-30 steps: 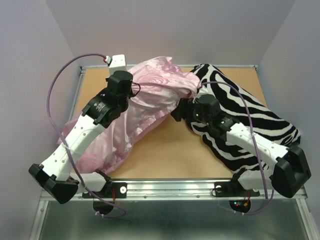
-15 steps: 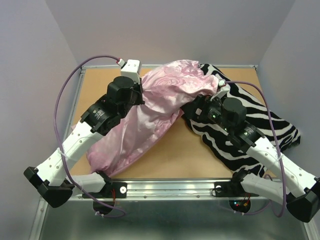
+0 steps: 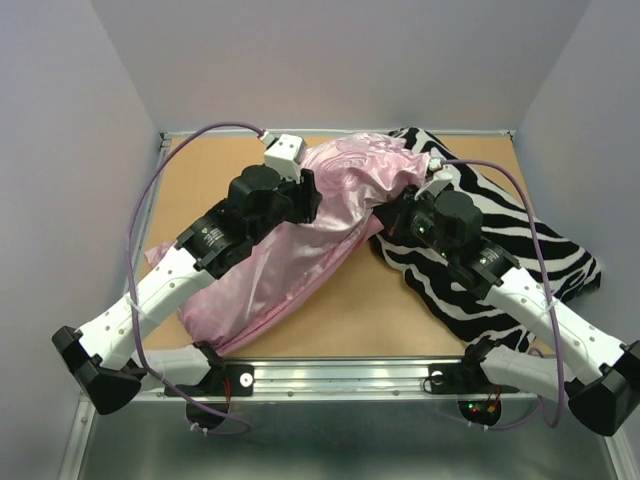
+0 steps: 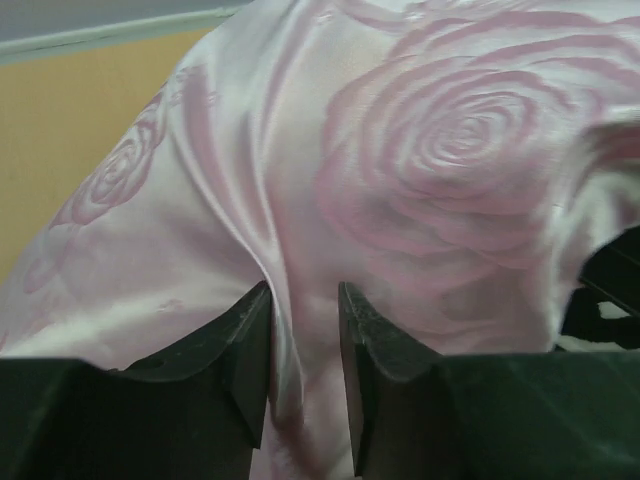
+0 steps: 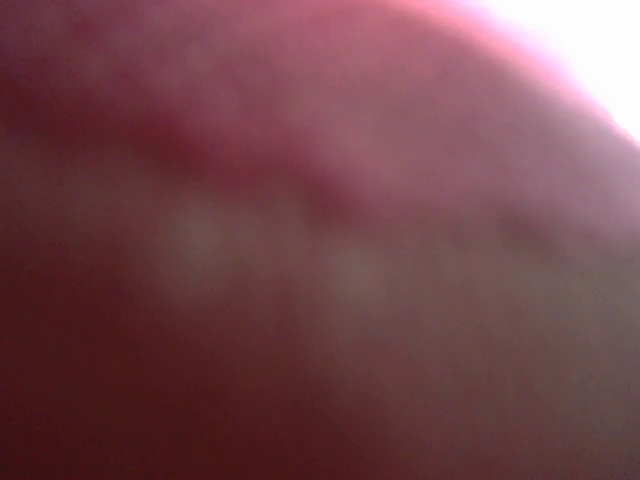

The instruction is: Remove the pillowcase from the pillow

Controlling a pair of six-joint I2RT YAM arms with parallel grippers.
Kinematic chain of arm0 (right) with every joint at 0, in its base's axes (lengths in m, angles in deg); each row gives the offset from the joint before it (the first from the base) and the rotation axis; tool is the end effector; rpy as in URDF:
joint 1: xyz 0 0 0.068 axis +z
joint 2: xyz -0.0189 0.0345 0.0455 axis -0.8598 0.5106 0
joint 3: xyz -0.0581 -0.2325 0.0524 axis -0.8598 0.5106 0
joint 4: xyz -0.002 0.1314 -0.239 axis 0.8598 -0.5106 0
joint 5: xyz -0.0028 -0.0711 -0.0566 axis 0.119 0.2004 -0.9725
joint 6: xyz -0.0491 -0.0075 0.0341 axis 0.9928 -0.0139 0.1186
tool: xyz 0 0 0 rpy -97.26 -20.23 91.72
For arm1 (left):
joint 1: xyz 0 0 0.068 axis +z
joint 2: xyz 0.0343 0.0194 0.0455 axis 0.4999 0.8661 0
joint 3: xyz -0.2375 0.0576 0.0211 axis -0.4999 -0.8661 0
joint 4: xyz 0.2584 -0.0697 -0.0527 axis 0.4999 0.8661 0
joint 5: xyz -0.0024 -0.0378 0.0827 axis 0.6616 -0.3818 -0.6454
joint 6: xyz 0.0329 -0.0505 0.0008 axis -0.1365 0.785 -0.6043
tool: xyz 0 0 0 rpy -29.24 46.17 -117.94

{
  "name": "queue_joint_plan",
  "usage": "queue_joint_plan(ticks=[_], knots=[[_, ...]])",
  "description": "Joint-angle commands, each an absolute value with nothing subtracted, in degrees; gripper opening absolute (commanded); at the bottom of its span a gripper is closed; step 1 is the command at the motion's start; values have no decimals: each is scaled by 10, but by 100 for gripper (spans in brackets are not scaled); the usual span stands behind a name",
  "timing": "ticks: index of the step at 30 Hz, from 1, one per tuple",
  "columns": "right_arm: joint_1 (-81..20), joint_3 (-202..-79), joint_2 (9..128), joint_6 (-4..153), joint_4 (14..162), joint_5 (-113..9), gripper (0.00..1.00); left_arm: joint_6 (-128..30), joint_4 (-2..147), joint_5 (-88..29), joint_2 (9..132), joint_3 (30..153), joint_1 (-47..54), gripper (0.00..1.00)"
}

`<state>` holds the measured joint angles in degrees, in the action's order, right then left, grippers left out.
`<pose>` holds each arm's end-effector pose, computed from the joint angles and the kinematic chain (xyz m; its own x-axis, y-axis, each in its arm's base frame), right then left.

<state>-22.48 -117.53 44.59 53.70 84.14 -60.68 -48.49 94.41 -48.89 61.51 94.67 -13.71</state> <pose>0.2181 0.1620 0.3294 -0.3856 0.2894 -0.8761 -0.4546 0.7667 0.4534 0.2138 -0.1924 0.4036 -0.2572 -0.0485 -0.9651 0.4963 0.8503 -0.1750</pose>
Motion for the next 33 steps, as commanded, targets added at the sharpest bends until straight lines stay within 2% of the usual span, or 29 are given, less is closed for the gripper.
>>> queue_joint_plan(ticks=[1, 4, 9, 16, 24, 28, 33], knots=[[-220, -1252, 466, 538, 887, -642, 0, -469, 851, -447, 562, 937, -207, 60], [-215, -1291, 490, 540, 848, -677, 1, -473, 884, -539, 550, 938, -275, 65], [-209, -1304, 501, 540, 846, -699, 0, -455, 933, -648, 538, 911, -350, 65], [-207, -1336, 519, 547, 836, -697, 0, -343, 1093, -786, 599, 921, -438, 70], [-205, -1350, 525, 548, 827, -695, 1, -265, 1172, -839, 658, 896, -464, 70], [-204, -1351, 523, 548, 823, -697, 1, -156, 1268, -911, 691, 912, -464, 71], [-204, -1355, 520, 548, 818, -702, 1, -166, 1236, -903, 698, 896, -464, 71]])
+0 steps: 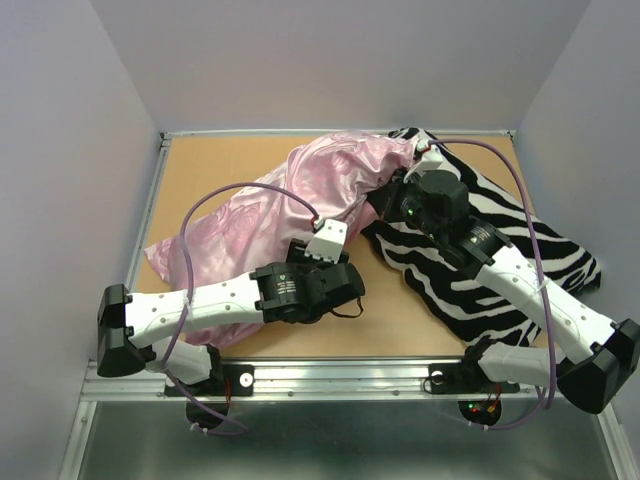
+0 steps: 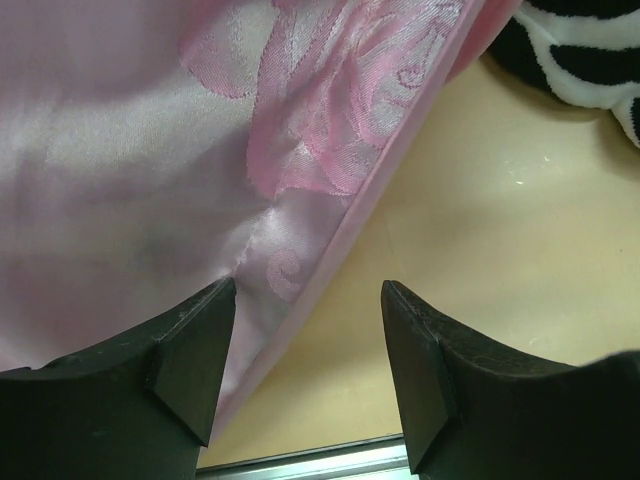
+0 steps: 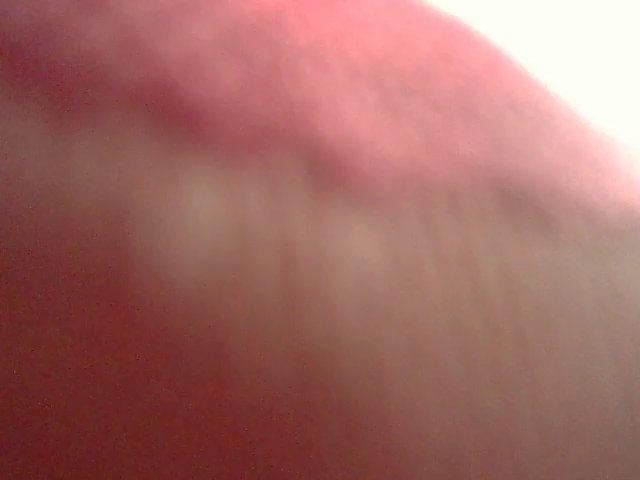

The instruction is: Remove the pillowcase from the pillow

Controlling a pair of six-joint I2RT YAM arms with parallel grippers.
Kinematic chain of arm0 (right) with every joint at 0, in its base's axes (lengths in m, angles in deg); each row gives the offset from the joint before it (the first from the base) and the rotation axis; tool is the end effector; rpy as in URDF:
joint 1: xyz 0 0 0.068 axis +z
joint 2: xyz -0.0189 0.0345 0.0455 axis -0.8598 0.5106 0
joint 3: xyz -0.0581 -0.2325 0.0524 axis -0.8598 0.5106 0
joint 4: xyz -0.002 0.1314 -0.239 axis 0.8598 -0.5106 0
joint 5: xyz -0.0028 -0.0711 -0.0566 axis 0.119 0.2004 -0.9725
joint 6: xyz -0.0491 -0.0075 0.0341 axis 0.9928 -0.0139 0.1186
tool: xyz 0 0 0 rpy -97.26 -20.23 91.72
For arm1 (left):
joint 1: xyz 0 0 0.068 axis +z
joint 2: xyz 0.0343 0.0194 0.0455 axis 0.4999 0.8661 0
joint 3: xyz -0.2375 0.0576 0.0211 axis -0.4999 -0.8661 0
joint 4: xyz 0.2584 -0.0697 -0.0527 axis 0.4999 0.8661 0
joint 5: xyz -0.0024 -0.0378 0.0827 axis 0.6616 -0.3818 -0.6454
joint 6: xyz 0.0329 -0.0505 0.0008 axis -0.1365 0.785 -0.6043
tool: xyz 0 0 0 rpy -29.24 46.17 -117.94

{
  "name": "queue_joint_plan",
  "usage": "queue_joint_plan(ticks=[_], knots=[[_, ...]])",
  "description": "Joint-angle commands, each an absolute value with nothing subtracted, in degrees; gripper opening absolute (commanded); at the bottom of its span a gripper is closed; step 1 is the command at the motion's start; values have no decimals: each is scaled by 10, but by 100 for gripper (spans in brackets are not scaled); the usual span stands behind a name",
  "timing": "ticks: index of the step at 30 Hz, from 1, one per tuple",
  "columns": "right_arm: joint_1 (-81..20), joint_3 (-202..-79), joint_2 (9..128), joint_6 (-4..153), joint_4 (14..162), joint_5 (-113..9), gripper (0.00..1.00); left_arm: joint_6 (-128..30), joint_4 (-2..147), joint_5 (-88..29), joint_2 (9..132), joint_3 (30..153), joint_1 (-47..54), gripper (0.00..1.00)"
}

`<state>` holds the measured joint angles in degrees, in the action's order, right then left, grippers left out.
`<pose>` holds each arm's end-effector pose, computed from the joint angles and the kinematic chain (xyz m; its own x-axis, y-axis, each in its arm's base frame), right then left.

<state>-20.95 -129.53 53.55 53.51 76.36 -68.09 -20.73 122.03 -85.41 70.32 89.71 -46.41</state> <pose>0.2389 0.1804 0.3510 -0.4023 0.2690 -0.8751 -0.3515 0.8372 0.4189 0.0991 -0.2695 0.2946 -0.4979 0.2077 -0.8420 0.2976 0.9529 0.0590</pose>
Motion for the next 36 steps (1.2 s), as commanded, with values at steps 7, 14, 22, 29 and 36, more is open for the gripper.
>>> queue_joint_plan(ticks=[7, 14, 22, 29, 36], knots=[[-203, -1357, 517, 546, 813, -700, 1, -58, 1342, -975, 751, 910, -464, 62], [-202, -1360, 505, 548, 806, -703, 1, -20, 1385, -1011, 761, 948, -465, 0], [-202, -1365, 479, 579, 798, -722, 1, -78, 1383, -1060, 687, 1063, -491, 0], [-202, -1394, 425, 641, 799, -718, 1, -127, 1361, -1099, 646, 1168, -514, 0], [-203, -1477, 443, 638, 780, -704, 1, -415, 1037, -1107, 512, 1130, -480, 0]])
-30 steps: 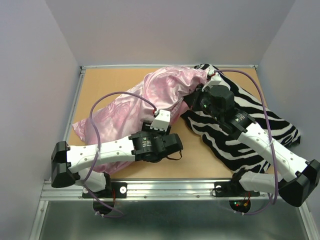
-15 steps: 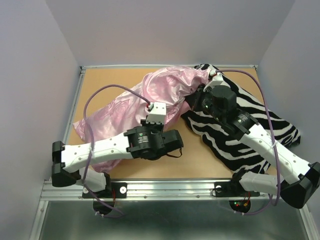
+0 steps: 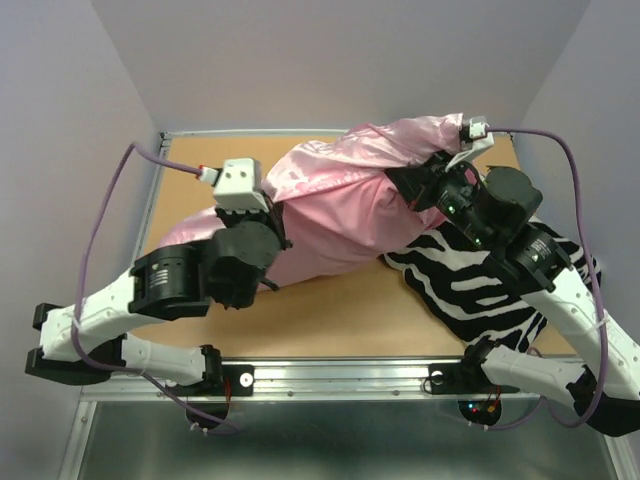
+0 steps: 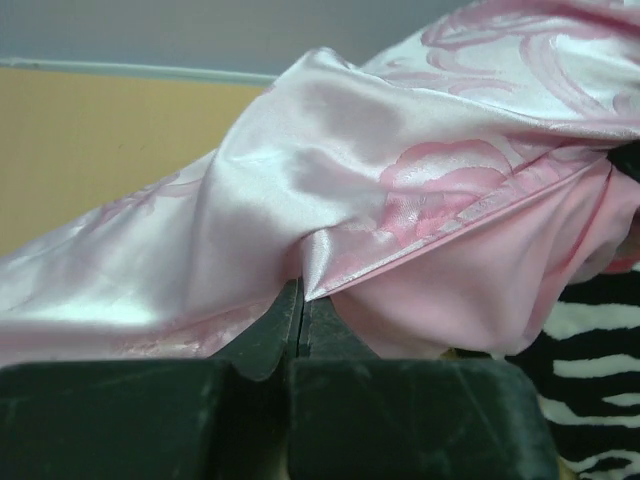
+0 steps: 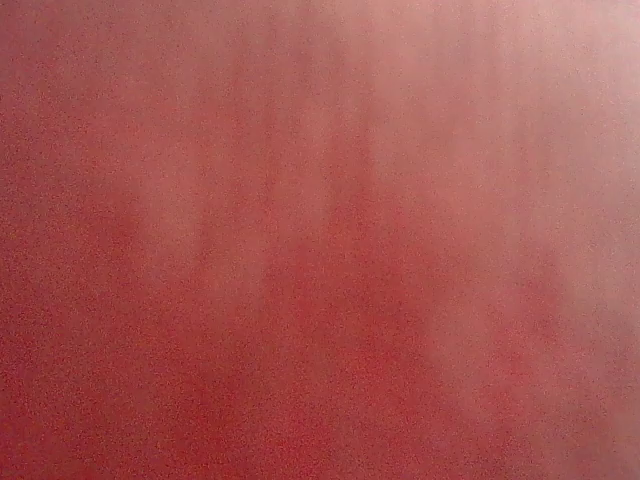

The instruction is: Remove the pillowcase from the pillow

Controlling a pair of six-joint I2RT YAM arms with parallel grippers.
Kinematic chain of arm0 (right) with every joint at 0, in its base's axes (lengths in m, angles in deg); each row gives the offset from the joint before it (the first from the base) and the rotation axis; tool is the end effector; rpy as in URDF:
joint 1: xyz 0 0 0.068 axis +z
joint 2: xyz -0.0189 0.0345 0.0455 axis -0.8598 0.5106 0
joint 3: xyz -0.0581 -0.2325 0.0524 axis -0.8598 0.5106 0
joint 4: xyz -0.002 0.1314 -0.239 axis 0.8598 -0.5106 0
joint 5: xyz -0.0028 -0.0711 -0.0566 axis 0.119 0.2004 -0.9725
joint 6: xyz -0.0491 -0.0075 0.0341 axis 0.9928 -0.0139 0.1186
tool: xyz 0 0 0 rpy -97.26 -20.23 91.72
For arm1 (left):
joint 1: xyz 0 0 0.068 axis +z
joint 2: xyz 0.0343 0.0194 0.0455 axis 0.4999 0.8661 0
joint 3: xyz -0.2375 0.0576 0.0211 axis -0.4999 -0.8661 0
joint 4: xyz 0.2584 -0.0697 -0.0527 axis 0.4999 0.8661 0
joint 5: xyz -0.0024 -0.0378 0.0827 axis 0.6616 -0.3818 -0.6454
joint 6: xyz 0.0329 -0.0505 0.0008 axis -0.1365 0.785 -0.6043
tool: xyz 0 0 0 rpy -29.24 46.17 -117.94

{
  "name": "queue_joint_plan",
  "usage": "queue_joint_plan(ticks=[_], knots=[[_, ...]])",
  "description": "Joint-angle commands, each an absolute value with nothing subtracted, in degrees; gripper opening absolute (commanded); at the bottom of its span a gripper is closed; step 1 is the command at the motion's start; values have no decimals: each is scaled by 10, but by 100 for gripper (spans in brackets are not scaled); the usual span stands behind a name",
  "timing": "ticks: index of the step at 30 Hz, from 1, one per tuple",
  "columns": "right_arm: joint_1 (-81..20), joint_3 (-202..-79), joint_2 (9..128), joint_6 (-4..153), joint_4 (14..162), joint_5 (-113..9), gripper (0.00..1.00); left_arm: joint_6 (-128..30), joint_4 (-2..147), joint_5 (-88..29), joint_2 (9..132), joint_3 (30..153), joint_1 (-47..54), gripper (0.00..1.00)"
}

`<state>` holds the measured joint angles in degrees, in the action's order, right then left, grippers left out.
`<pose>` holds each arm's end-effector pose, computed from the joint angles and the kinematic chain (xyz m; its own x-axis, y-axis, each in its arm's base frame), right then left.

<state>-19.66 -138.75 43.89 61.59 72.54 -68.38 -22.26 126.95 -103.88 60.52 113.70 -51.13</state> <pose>0.1874 0.1462 0.4440 -0.1607 0.2990 -0.9406 -0.4841 0.8067 0.3391 0.0718 -0.1955 0.4661 -0.2179 -0.2432 -0.9452 0.1714 0.9439 -0.2823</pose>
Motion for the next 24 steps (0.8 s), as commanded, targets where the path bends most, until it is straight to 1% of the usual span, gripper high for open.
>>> queue_joint_plan(ticks=[1, 2, 3, 4, 5, 6, 8, 10, 11, 13, 16, 17, 19, 20, 22, 23, 24], knots=[[-202, -1483, 450, 633, 778, -698, 1, -453, 989, -1097, 498, 1114, -456, 0], [-202, -1488, 470, 623, 776, -689, 1, -512, 921, -1042, 486, 1087, -430, 0], [-202, -1491, 479, 619, 774, -679, 0, -524, 911, -1002, 482, 1081, -350, 0], [-202, -1492, 490, 610, 772, -677, 1, -522, 918, -898, 492, 1085, -306, 0], [-202, -1489, 507, 606, 768, -678, 1, -520, 942, -835, 509, 1099, -262, 0], [-202, -1484, 515, 604, 768, -683, 1, -513, 953, -777, 555, 1104, -183, 0], [-202, -1465, 528, 598, 768, -692, 1, -501, 956, -683, 598, 1098, -136, 0], [-202, -1452, 550, 596, 766, -720, 1, -495, 902, -631, 628, 1044, -95, 0], [-202, -1443, 559, 597, 760, -731, 1, -486, 878, -541, 633, 1002, -29, 0], [-202, -1436, 587, 595, 752, -756, 1, -459, 827, -440, 661, 977, 46, 0], [-203, -1420, 619, 585, 741, -782, 1, -449, 811, -401, 716, 976, 77, 0], [-203, -1416, 625, 583, 738, -788, 2, -448, 810, -392, 728, 988, 88, 0], [-203, -1414, 641, 578, 734, -801, 11, -449, 812, -386, 769, 1005, 94, 0], [-203, -1416, 656, 575, 728, -807, 21, -445, 816, -381, 784, 1029, 98, 0], [-204, -1434, 671, 577, 723, -820, 34, -446, 824, -380, 822, 1053, 100, 0], [-204, -1441, 680, 578, 721, -822, 41, -444, 824, -364, 833, 1063, 100, 0], [-204, -1451, 693, 580, 716, -823, 55, -445, 826, -360, 854, 1083, 100, 0]])
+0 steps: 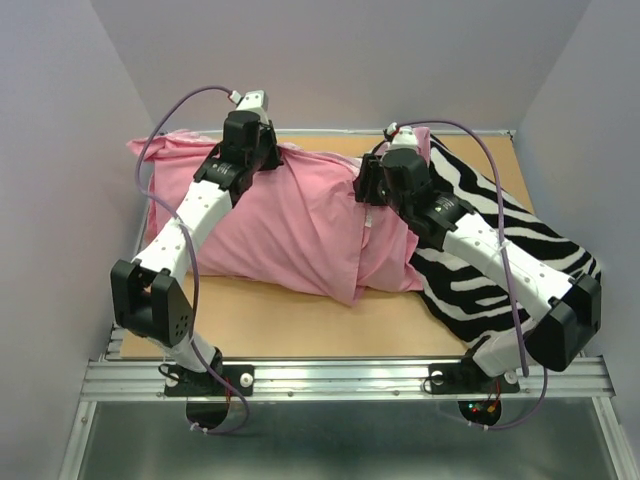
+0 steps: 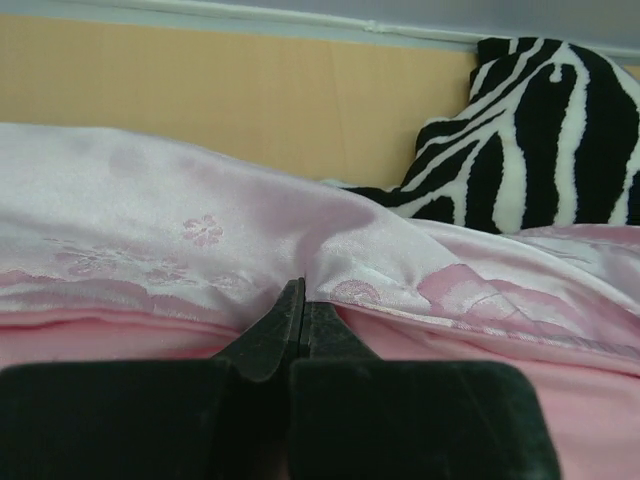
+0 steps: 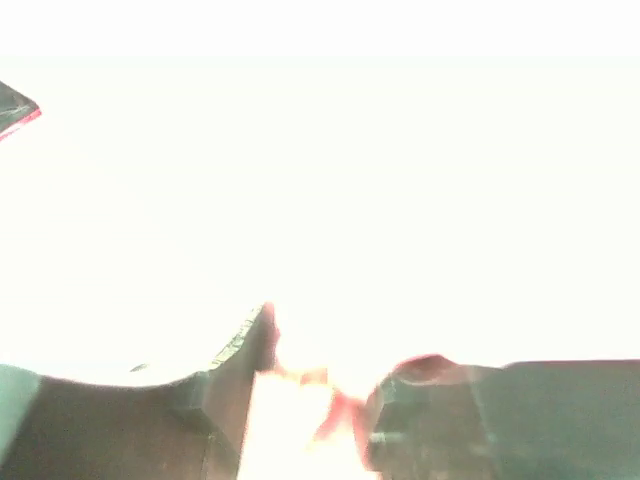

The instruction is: Remove the pillowcase from the pillow

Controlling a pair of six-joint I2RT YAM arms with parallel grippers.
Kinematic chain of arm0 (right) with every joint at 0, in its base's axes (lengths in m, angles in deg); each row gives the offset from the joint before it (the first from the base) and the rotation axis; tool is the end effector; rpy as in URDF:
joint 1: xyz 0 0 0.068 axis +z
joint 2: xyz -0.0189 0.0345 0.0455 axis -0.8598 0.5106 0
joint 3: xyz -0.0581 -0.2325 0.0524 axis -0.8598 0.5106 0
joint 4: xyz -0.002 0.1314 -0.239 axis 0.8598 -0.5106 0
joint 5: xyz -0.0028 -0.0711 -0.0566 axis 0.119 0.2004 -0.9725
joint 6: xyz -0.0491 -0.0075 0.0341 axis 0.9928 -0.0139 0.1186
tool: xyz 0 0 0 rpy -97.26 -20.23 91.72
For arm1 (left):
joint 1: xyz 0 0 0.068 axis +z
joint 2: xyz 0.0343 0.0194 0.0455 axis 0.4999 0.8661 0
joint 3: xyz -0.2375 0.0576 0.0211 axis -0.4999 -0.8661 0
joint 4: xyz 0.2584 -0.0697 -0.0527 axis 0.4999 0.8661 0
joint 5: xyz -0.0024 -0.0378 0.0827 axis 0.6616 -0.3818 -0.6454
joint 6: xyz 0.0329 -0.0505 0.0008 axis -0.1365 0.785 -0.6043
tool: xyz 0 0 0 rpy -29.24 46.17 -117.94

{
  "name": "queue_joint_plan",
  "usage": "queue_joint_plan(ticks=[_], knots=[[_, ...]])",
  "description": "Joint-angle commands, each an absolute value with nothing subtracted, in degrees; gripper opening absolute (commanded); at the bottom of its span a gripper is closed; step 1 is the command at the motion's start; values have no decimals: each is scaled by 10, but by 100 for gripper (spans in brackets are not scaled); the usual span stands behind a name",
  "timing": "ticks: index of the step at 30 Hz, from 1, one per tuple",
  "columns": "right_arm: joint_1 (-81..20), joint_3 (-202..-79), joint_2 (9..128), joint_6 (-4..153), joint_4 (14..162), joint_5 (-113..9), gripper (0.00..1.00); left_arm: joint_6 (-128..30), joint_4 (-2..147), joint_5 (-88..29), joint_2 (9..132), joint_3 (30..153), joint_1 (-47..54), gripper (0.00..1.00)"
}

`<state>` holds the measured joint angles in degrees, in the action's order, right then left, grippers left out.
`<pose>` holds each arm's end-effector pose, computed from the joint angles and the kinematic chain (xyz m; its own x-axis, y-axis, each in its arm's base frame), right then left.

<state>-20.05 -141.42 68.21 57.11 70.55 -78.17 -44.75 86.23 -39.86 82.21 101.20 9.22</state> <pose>0.2815 0.2115 0.3392 -0.4246 0.1537 -0.8923 -0.2142 0.9405 0.2639 0.3596 -0.1346 0.3475 -0.3588 -0.1633 -0.9190 0.2295 0.9389 -0.2564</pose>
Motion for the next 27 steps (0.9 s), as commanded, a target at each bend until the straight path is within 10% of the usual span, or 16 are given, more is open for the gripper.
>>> queue_joint_plan(ticks=[1, 5, 11, 27], knots=[[-205, -1465, 700, 582, 714, -824, 61, -446, 830, -360, 864, 1094, 100, 0], [-207, -1497, 705, 589, 699, -830, 86, -448, 829, -335, 894, 1120, 99, 17], [-207, -1494, 662, 585, 677, -838, 92, -464, 806, -337, 870, 1099, 85, 46], [-207, -1365, 602, 526, 658, -855, 85, -464, 838, -527, 770, 1093, -73, 58]])
